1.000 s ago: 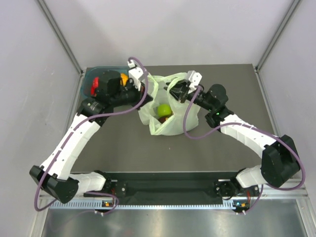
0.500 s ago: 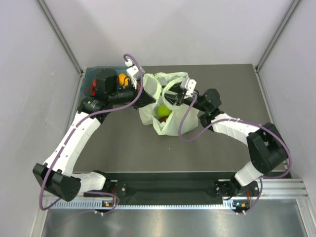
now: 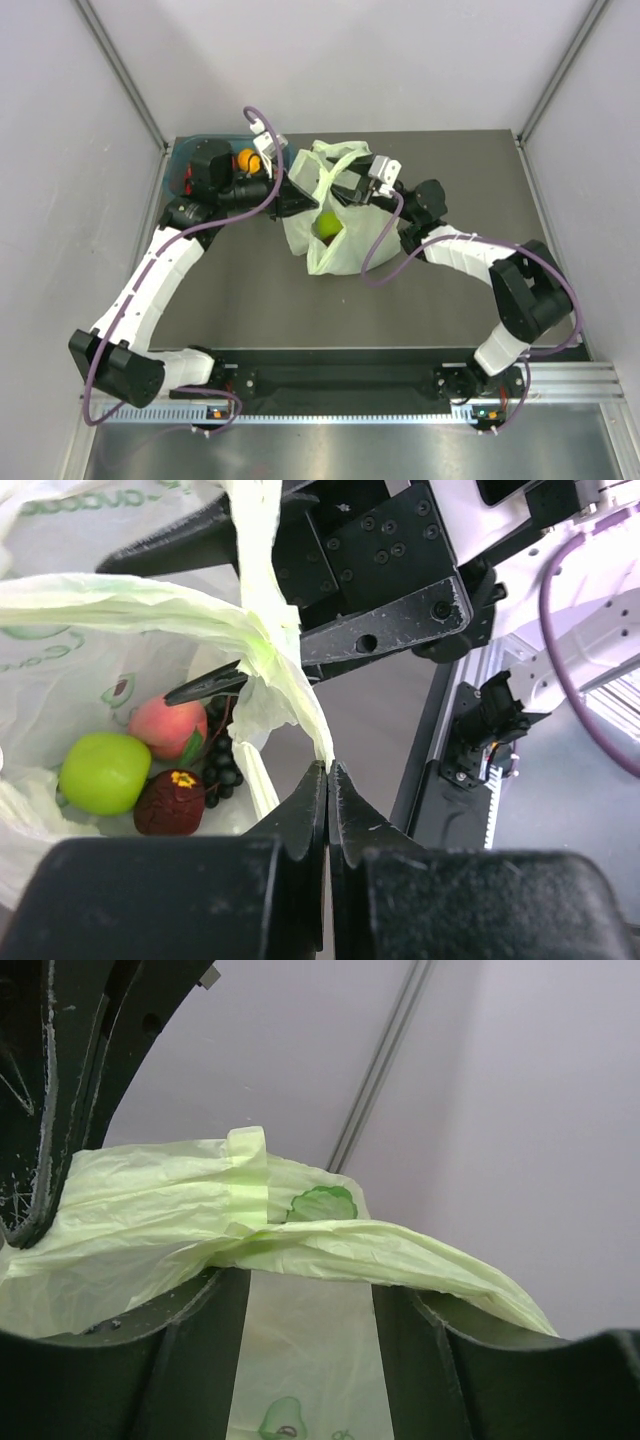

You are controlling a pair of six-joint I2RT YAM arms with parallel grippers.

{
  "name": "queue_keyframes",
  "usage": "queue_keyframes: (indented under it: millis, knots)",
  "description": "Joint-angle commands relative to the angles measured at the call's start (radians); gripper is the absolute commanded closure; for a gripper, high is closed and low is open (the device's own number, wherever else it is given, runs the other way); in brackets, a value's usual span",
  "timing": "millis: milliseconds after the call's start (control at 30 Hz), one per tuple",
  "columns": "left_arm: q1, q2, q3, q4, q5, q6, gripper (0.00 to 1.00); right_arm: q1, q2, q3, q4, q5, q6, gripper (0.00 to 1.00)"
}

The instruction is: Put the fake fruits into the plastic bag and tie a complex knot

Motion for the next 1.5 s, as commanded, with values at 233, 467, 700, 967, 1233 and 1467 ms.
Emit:
queue_keyframes:
  millis: [233, 467, 700, 967, 1233, 1467]
  knots:
    - [0.018, 0.023, -0.007, 0.14, 0.117, -0.097, 1.0, 0.006, 0.057, 0.073, 0.204, -0.015, 0.002, 0.39]
    - [0.056, 0.039, -0.042, 0.226, 0.208, -0.17, 1.0, 0.022, 0.083, 0.093, 0.271, -0.053, 0.039, 0.39]
    - [0.081, 0.086, -0.057, 0.326, 0.321, -0.27, 1.0, 0.052, 0.08, 0.081, 0.27, -0.07, 0.017, 0.4]
    - [0.081, 0.112, -0.047, 0.387, 0.383, -0.359, 1.0, 0.086, 0.037, 0.076, 0.221, -0.062, -0.049, 0.39]
    - [0.078, 0.066, -0.086, 0.426, 0.412, -0.436, 1.0, 0.089, 0.052, 0.1, 0.233, -0.036, -0.047, 0.37]
    - [0.073, 0.063, -0.119, 0.429, 0.412, -0.436, 1.0, 0.089, 0.063, 0.156, 0.204, -0.035, -0.038, 0.53]
